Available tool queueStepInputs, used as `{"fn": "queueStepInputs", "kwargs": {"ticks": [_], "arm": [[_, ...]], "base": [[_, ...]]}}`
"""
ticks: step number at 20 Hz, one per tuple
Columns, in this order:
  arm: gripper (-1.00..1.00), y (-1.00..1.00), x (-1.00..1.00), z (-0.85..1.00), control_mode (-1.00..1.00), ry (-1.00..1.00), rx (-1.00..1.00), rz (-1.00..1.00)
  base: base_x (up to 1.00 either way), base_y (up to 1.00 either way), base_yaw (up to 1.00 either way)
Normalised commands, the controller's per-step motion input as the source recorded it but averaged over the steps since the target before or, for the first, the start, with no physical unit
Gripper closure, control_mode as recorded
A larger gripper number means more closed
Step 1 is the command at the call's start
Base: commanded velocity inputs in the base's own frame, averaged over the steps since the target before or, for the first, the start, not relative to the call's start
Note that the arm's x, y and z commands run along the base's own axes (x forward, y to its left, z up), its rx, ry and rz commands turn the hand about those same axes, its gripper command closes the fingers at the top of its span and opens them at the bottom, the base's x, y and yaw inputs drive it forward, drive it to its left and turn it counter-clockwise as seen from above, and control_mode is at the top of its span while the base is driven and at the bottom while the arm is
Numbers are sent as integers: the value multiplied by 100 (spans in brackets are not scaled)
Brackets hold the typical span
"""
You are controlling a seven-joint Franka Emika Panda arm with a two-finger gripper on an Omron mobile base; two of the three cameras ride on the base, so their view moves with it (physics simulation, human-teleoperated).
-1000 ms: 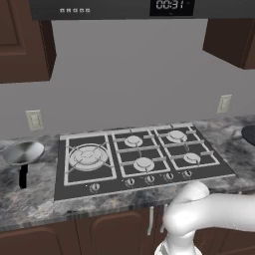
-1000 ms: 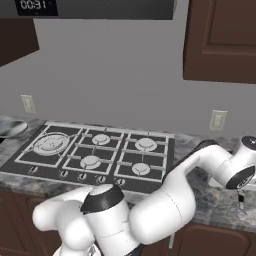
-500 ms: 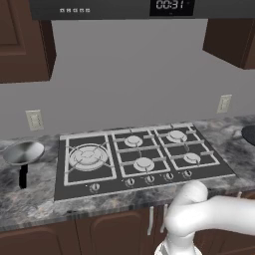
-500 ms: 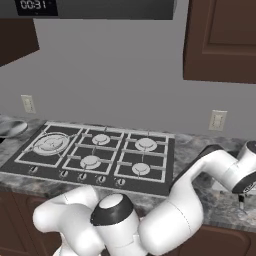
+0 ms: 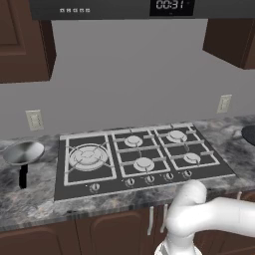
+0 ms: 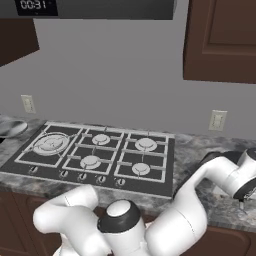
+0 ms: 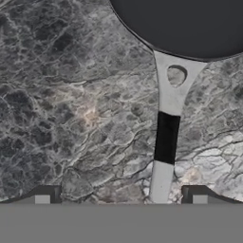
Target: Place both pans onto different burners. Then place the squash and the shrimp on different pans.
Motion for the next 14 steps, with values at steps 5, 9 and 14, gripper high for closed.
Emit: {"fn": "queueStepInputs", "kwargs": {"ticks": [5,9,14], "arm": [[-100,-15,14,-17,-100,0,0,0],[-100,-16,18,-10,-100,0,0,0],[-100,-15,23,-11,-100,1,0,0]], "base": [[0,0,0],[0,0,0],[0,0,0]]}}
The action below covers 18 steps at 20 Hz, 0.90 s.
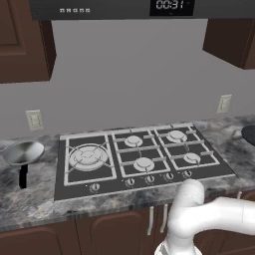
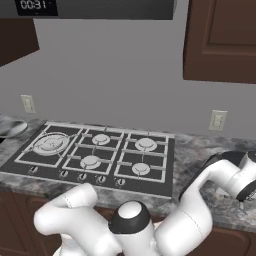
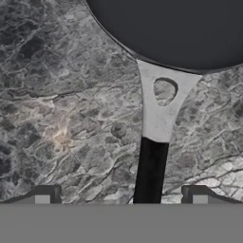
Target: Place both pans onto different burners. Then place the squash and the shrimp on different pans.
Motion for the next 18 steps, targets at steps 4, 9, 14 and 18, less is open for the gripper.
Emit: {"fn": "queueStepInputs", "kwargs": {"ticks": [4,9,14,18], "arm": [[-100,-20,16,-11,-100,2,0,0],[-100,-22,16,-13,-100,2,0,0],[-100,-18,2,-11,-100,2,0,0],[-100,-3,0,-10,-100,2,0,0]], "base": [[0,0,0],[0,0,0],[0,0,0],[0,0,0]]}}
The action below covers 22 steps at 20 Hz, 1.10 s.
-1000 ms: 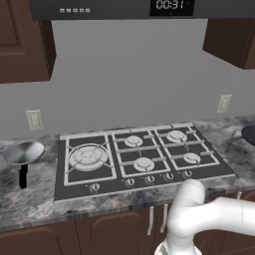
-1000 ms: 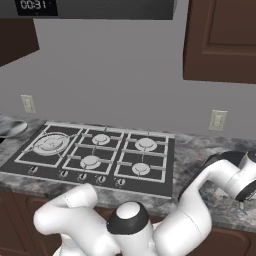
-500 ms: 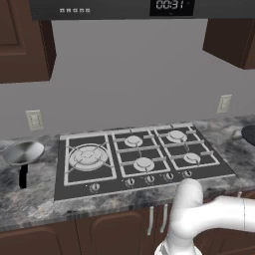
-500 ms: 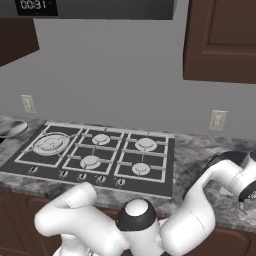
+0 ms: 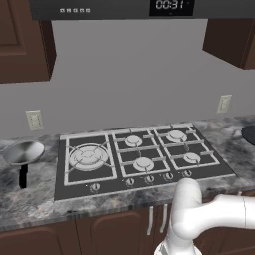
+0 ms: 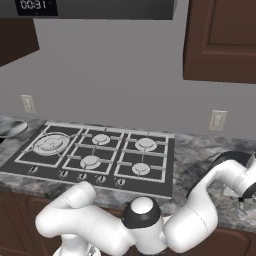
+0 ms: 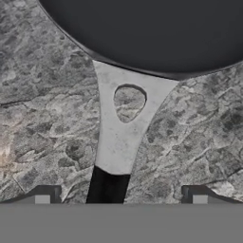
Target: Place both pans onto different burners. Then place the squash and the shrimp on different pans.
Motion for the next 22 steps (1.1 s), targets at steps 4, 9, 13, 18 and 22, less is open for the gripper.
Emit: {"fn": "queueStepInputs", "kwargs": {"ticks": [4,9,13,18,22], "arm": [[-100,0,0,-14,-100,2,0,0],[-100,0,0,-19,-100,1,0,0],[100,0,0,-8,-100,0,0,0],[100,0,0,0,-100,0,0,0],[100,2,0,0,-100,0,0,0]], "base": [[0,0,0],[0,0,0],[0,0,0],[0,0,0],[0,0,0]]}}
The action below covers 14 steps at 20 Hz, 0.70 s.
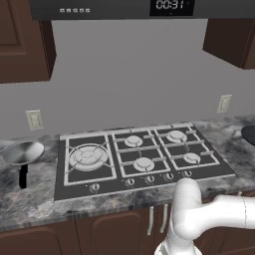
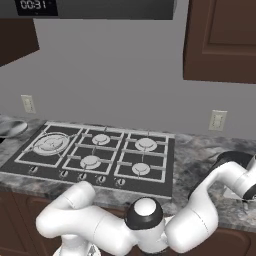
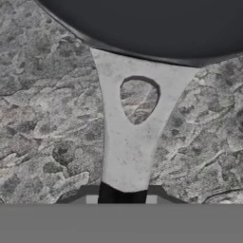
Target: Place both pans onto different burners. Then place the squash and the shrimp on different pans.
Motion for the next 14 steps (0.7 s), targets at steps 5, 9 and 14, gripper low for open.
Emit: {"fn": "queueStepInputs", "kwargs": {"ticks": [5,9,14], "arm": [[100,9,-2,18,-100,0,0,0],[100,23,-5,22,-100,0,0,1],[100,38,0,14,-100,-2,0,0]], "base": [[0,0,0],[0,0,0],[0,0,0]]}}
